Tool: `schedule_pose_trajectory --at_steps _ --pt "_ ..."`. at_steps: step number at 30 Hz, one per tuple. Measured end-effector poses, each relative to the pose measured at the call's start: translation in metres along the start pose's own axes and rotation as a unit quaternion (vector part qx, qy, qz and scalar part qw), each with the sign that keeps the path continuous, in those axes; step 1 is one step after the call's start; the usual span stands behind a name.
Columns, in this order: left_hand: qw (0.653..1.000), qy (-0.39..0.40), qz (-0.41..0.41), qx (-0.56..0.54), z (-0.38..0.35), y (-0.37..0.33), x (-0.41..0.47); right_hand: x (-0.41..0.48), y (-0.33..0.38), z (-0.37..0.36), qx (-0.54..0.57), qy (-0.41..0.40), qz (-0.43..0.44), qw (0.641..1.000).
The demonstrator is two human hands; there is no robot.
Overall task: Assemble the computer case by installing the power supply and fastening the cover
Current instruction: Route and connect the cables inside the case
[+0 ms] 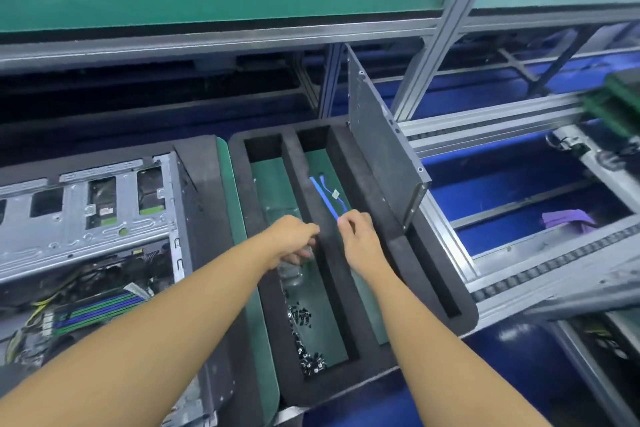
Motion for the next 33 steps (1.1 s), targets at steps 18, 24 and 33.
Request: schedule_pose_trajectory --at_steps 18,24,33 --pt "0.926 -0.035 -0.315 -0.203 0.162 0.039 -0.197 -0.166 0.230 -0.082 0.216 0.031 0.128 0.968" --pt "0.919 -0.050 -0.317 -0.230 0.202 0.078 -0.228 -0.201 0.255 -0.126 0.349 0.075 0.092 0.930" --pt "0.884 -0.013 -0.333 -0.329 0.225 0.084 -0.239 -0.212 0.247 -0.168 0.397 0.158 -0.004 0.904"
Point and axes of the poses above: each hand's wrist, its own x-axis towards the middle knuckle, its own z-axis out of the back of the hand, y = z × x, the point moved 10 cm from there along x, towards the middle knuckle, and after that the axes turned 13 degrees about -x, right-handed, at the moved point
